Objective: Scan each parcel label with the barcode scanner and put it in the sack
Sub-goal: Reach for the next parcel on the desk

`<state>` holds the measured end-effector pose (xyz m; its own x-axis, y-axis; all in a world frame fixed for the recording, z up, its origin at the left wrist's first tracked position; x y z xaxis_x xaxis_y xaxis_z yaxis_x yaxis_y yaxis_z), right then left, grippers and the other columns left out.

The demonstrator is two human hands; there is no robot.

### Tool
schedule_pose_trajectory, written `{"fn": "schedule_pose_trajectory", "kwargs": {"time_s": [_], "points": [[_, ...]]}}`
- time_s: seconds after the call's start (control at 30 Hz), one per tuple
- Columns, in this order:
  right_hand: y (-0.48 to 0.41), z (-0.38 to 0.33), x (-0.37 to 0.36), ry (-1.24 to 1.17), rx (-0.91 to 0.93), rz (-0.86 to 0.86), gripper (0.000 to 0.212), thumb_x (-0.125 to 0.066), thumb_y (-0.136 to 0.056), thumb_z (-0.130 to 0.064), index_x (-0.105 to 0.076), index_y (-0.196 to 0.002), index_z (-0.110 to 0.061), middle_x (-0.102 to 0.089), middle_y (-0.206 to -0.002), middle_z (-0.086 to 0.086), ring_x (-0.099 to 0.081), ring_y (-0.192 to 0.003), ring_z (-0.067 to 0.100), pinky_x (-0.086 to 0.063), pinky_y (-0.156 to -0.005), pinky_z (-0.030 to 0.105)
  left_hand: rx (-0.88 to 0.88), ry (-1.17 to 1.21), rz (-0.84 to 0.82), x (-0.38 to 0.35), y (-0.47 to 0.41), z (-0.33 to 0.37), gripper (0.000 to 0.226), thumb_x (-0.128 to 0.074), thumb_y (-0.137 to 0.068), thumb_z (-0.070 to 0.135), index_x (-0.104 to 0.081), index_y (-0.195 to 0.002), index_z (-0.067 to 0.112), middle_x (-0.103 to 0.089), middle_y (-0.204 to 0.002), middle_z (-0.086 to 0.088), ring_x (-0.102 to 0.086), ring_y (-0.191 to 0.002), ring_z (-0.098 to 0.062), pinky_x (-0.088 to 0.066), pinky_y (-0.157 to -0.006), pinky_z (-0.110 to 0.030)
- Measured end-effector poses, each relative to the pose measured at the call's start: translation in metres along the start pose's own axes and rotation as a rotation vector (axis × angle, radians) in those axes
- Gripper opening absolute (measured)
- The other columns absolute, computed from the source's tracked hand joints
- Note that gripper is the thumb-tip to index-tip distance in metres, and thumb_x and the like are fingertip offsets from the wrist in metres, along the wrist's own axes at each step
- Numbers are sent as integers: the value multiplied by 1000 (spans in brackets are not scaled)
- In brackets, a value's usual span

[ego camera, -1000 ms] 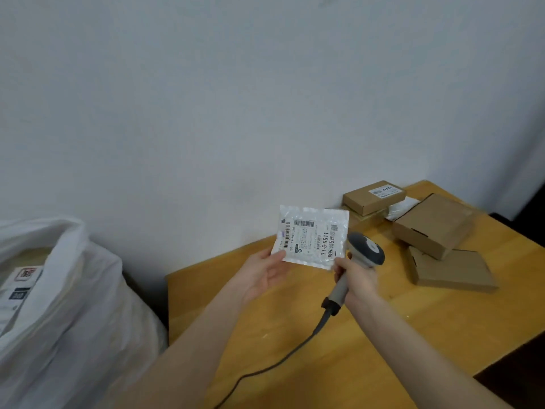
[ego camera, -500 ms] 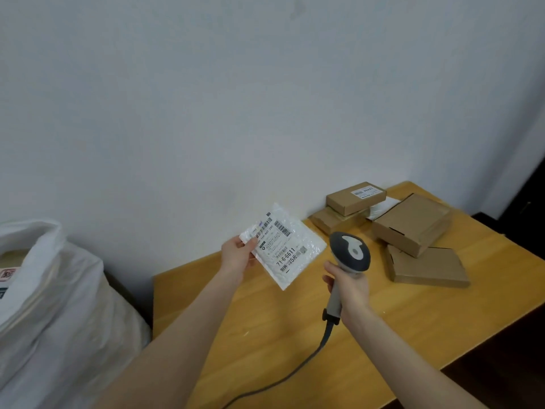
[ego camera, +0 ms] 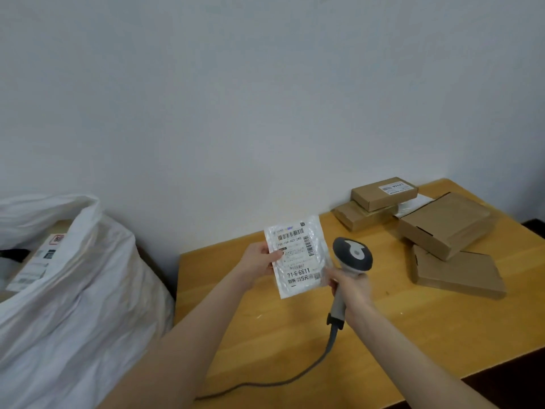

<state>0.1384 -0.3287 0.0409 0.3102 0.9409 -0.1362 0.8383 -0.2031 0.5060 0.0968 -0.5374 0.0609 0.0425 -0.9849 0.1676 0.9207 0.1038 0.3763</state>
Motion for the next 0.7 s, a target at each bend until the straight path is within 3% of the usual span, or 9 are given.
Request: {"fn": "schedule_pose_trajectory", "kwargs": {"time_s": [0.1,0.17,0.23,0.53,0.7], "points": [[14,-8,1,33,74,-52,12,-73,-82,-9,-63,-76,-7,-63,-66,6,-57,-58,17,-47,-60,29,-28,-2,164,14,-2,-4,21,-63,-89,4,-64,-110,3,-71,-103,-8,-69,-90,-21,-58,-76,-34],[29,-11,-4,95,92,-165,10,-70,-85,-9,-65,-80,-3,-62,-60,7,-54,-50,16,-46,-55,28,-29,-6,235,20,-3,-7,24,-67,-86,5,-65,-110,3,-71,-104,-9,-70,-92,-24,-57,-84,-44],[45,-11,-12,185,113,-262,10,-69,-86,-9,-65,-82,-1,-59,-55,8,-50,-44,15,-44,-48,26,-19,-30,285,23,-3,-9,25,-70,-84,7,-65,-108,5,-71,-101,-8,-70,-90,-24,-56,-85,-45],[82,-8,-27,330,130,-334,16,-65,-83,-5,-61,-68,-5,-61,-55,11,-49,-42,14,-42,-46,24,-30,-72,351,35,-3,-19,10,-73,-82,12,-69,-91,12,-73,-92,-4,-69,-87,-22,-55,-86,-43],[88,-10,-30,340,124,-339,14,-64,-83,-4,-60,-69,-5,-59,-55,10,-48,-42,15,-41,-46,24,-24,-80,381,42,-2,-23,11,-73,-82,12,-68,-92,12,-72,-94,-5,-66,-85,-20,-52,-76,-34]]}}
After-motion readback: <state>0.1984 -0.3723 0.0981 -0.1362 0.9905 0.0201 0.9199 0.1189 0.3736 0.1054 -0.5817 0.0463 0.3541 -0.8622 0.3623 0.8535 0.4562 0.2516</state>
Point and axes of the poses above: each hand's wrist, its own y-axis away from the middle knuckle, its own x-axis out of the back of the hand, z = x × y, the point moved 5 cm from there along -y, towards the middle knuckle
